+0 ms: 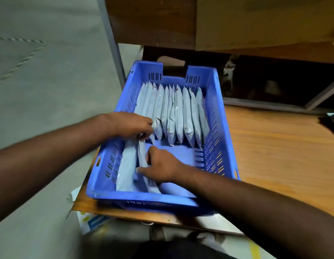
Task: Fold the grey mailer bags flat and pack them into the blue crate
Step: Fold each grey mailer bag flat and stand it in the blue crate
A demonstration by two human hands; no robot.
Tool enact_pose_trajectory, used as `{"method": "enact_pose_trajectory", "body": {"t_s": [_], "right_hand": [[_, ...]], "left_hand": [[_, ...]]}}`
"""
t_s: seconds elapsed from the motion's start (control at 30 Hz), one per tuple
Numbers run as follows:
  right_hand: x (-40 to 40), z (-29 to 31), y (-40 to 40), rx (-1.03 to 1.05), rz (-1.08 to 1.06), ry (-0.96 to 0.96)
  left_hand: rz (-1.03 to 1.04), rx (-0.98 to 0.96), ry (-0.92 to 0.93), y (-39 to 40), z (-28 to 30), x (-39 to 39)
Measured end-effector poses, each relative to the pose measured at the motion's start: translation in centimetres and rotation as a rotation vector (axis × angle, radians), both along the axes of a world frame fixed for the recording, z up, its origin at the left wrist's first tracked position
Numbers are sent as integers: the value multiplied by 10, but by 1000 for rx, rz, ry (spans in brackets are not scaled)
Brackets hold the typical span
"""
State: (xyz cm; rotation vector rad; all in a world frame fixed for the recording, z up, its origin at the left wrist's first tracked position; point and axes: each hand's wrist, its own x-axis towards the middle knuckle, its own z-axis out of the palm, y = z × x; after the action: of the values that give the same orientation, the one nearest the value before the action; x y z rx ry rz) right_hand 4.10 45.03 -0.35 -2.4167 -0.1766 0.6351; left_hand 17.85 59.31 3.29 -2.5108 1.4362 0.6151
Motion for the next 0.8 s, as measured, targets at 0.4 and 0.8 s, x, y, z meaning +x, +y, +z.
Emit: {"method": "enact_pose_trajectory", "body": {"t_s": [0.4, 0.8], "right_hand": [[9, -14, 19, 373, -216, 579], [4, -16, 13, 330, -154, 710]], "left_hand": [[-43, 337, -201, 0, -3, -9], [-2, 326, -297, 6, 8, -30]]}}
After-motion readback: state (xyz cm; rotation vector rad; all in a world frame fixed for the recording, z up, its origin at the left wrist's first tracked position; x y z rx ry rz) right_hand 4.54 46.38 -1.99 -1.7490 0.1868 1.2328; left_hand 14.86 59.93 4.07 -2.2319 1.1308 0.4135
